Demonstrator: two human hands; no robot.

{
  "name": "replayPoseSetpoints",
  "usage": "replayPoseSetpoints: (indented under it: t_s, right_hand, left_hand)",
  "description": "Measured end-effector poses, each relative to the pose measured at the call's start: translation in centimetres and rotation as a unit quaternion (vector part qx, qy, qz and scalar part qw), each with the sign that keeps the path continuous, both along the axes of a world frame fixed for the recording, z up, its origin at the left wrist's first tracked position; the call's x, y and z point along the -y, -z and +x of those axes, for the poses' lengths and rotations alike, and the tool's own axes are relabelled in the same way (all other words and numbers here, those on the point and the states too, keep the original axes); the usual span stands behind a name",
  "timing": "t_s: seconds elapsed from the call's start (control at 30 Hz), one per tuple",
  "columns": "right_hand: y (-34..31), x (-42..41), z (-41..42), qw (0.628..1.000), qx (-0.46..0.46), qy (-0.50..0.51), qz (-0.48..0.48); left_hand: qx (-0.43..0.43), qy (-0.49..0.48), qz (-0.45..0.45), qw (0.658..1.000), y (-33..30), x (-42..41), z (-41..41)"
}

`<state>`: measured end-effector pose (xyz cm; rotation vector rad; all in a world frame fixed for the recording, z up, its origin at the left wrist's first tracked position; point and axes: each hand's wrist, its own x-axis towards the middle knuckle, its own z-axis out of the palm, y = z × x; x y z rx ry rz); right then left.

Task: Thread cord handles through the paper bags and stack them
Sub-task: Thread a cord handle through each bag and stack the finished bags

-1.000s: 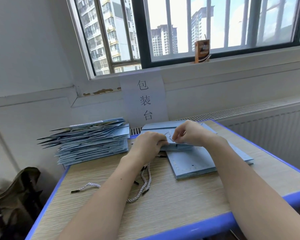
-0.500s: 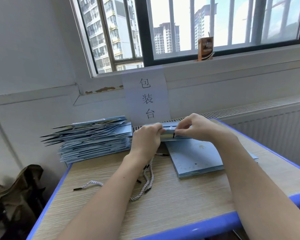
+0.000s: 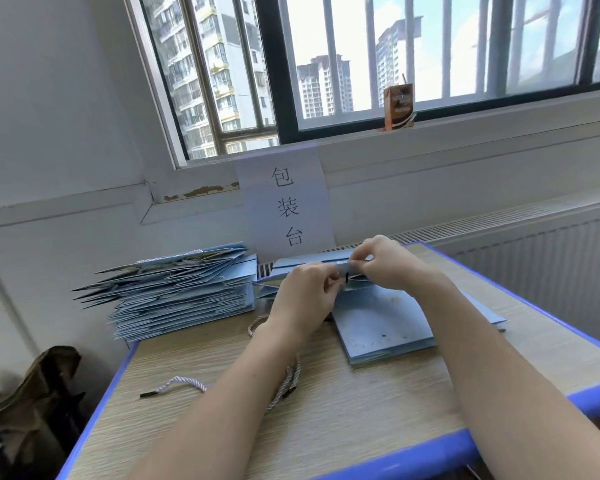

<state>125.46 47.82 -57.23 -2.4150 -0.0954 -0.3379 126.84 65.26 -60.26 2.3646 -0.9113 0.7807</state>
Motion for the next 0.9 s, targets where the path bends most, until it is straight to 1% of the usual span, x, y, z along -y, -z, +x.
replayPoseSetpoints:
  t_s: [0.1, 0.2, 0.37, 0.63, 0.8, 0.9]
  right_hand:
    - [-0.1, -0.1, -0.1, 1.0, -0.001, -0.005, 0.009]
    - [-0.1, -0.2, -0.2, 0.999, -0.006, -0.011, 0.03]
    - [-0.2, -0.3, -0.3, 0.998, -0.007, -0.02, 0.052]
    - [-0.1, -0.3, -0.4, 0.995, -0.018, -0.041, 0.084]
    - [0.1, -0.8, -0.5, 0.994, -0.024, -0.07, 0.076]
    - [0.3, -1.1, -0.4, 0.994, -0.032, -0.082, 0.057]
  left_hand:
    - [-0.028, -0.017, -0.028, 0.999, 0.2, 0.0, 0.1]
    - [-0.046, -0.036, -0.027, 0.998, 0.3, 0.3, -0.2]
    - [-0.019, -0.073, -0.02, 0.997, 0.2, 0.5, -0.7]
    - [-0.028, -0.095, 0.023, 0.995, -0.3, 0.6, -0.9]
    - [-0.081, -0.103, 0.059, 0.99, -1.2, -0.1, -0.9]
    - [-0.098, -0.112, 0.078, 0.986, -1.8, -0.6, -0.7]
